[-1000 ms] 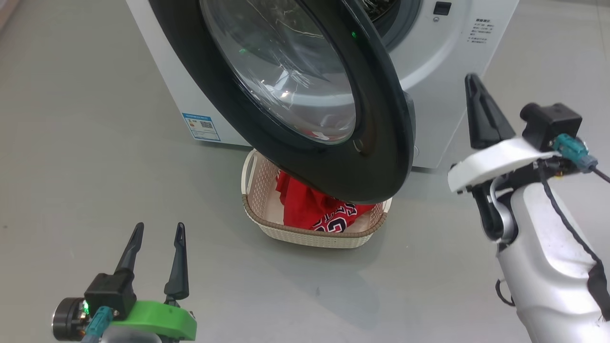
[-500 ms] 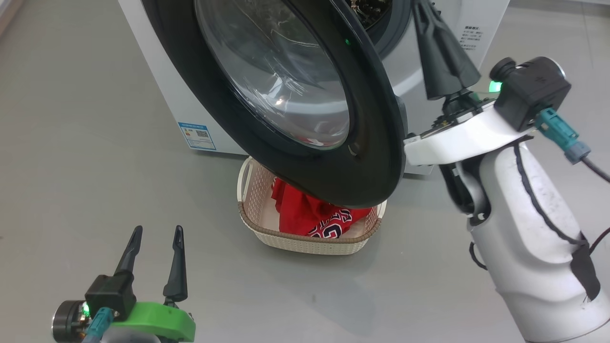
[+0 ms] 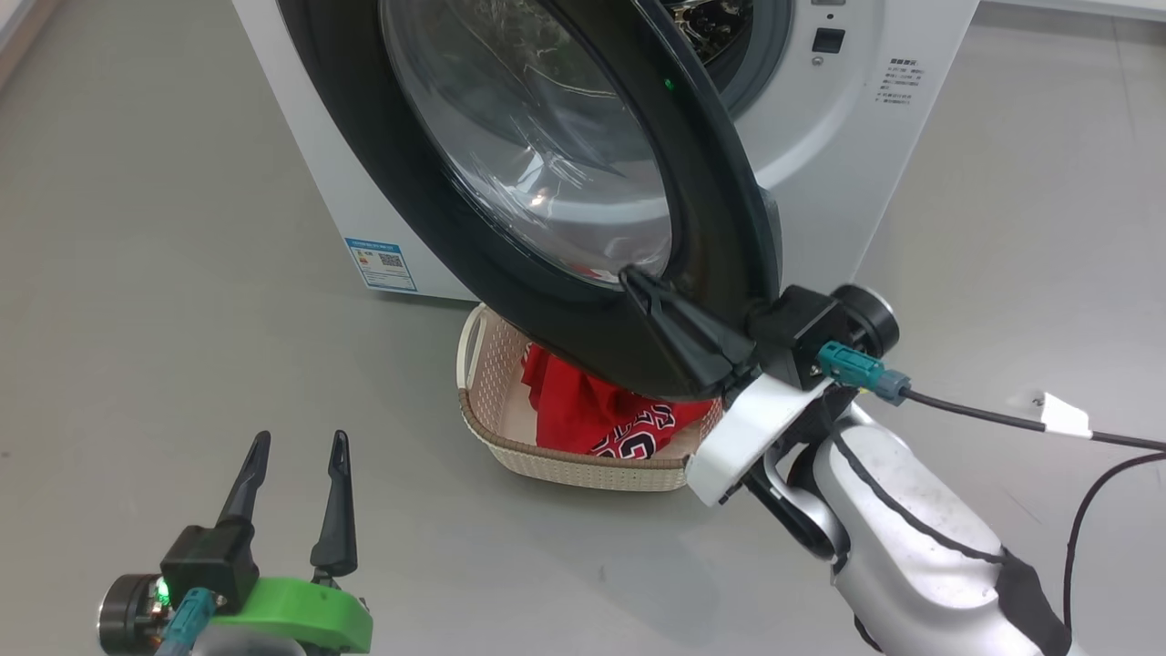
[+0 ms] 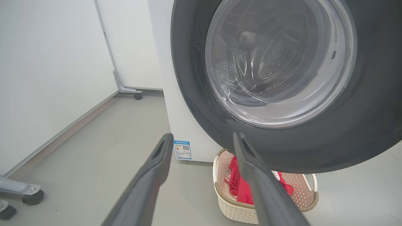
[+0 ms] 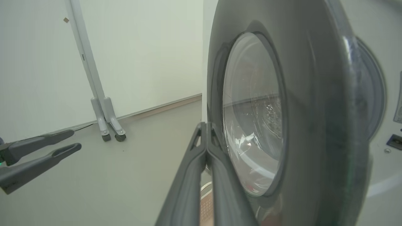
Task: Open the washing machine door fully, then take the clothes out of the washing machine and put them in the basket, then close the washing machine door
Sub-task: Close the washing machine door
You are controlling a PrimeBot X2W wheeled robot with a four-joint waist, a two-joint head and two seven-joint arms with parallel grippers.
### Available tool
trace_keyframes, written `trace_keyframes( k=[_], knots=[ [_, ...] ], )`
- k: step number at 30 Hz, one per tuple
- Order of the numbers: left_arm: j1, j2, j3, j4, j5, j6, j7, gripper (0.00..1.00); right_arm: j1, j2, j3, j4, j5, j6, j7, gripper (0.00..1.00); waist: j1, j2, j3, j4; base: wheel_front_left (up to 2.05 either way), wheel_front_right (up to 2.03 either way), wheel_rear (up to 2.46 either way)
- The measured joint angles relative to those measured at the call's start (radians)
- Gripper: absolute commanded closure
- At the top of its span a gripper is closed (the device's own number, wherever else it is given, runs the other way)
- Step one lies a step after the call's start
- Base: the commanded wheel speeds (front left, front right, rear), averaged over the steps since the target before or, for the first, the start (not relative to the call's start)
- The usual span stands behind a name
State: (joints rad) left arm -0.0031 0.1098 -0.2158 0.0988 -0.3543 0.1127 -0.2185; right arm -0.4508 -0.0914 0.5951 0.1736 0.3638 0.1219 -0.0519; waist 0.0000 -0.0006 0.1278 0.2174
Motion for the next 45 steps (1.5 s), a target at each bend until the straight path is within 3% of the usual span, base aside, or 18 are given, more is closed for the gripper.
trace_keyframes(
  k=[19,32,45],
  knots=[
    [-0.003,0.000,-0.003,-0.002,0.003,0.000,-0.003,0.00,-0.008,-0.026,-0.070,0.126,0.013,-0.001,0.014,1.00,0.0000,0.0000,0.034,0.002,0.00,0.00,0.00],
    [-0.021,-0.003,-0.009,-0.009,0.003,0.000,-0.009,0.00,-0.063,-0.030,-0.116,0.147,0.023,-0.003,-0.007,1.00,0.0000,0.0000,0.067,0.000,0.00,0.00,0.00],
    [-0.060,-0.021,-0.026,-0.020,0.006,0.000,-0.012,0.00,-0.168,-0.077,-0.171,0.176,0.023,-0.010,-0.015,1.00,0.0000,0.0000,0.132,0.009,0.00,0.00,0.00]
  ],
)
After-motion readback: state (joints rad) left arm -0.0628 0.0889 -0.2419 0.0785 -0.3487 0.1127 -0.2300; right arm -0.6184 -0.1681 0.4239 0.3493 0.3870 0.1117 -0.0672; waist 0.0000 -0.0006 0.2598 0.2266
